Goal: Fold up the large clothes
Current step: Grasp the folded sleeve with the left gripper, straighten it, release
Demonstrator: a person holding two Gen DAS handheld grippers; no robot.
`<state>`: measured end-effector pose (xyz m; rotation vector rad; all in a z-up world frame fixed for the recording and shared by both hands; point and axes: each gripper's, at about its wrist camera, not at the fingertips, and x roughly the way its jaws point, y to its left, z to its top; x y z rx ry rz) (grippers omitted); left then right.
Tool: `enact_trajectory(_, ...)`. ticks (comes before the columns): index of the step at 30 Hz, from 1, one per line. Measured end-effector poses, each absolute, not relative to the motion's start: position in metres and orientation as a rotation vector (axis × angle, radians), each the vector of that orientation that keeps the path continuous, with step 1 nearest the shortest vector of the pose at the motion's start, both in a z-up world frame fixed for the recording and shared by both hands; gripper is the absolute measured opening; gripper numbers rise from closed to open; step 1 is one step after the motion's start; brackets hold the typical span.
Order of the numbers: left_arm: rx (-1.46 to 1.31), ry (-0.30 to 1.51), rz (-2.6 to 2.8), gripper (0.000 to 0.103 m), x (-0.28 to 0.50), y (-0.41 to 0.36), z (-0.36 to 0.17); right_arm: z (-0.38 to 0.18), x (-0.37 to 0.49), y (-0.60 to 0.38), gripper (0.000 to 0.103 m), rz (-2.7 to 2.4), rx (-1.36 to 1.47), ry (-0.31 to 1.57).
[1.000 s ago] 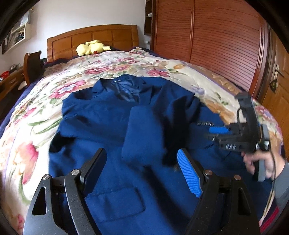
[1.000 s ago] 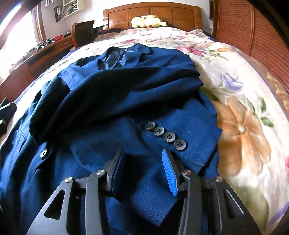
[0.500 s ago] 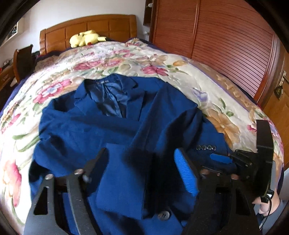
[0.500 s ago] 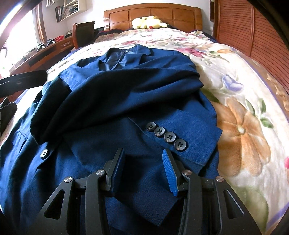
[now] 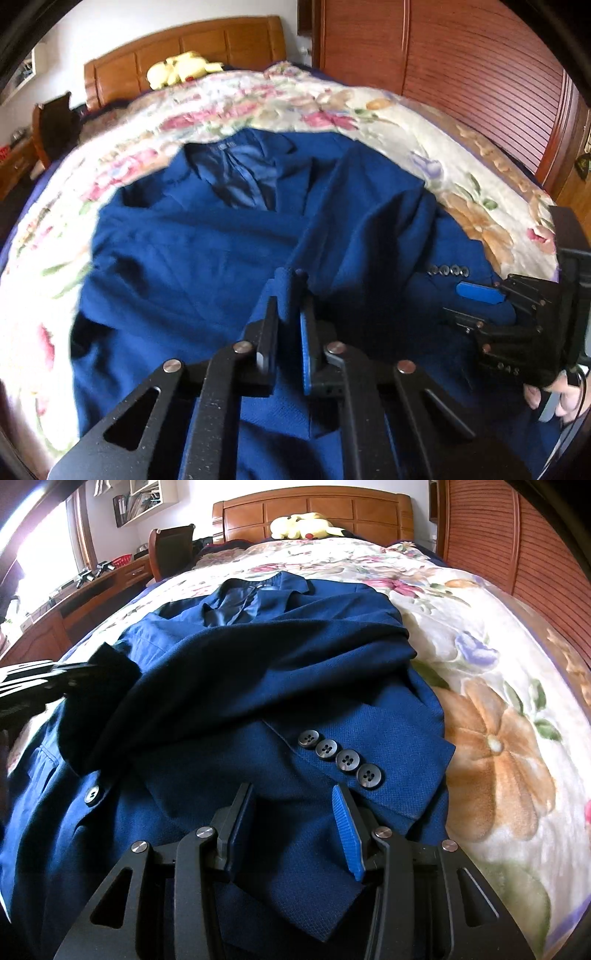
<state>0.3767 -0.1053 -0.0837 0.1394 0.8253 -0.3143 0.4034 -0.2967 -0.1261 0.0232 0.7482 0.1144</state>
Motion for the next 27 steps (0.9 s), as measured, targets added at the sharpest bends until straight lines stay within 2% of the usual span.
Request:
enact_trajectory(5,0.152,0.766,-0.294,0.01,0.339,-0.077,-0.065,-0.126,0.403,-0.296,0.045,0.113,0.025,0.747)
enact_trajectory(14,0.105,0.823,-0.267,0.011,0.302,-0.027,-0.09,-0.126,0.403,-0.295,0.045,0.111,0.023,0.747)
enact_trajectory(21,0.102,0.82,-0.261,0.019,0.281,-0.018,-0.086,-0.126,0.403,-0.295,0.045,0.111,0.021,0.745)
enact_trajectory(27,0.122,0.766,-0.257,0.035,0.265,-0.014,-0.077,-0.126,0.403,-0.294,0.045,0.111,0.02,0.744)
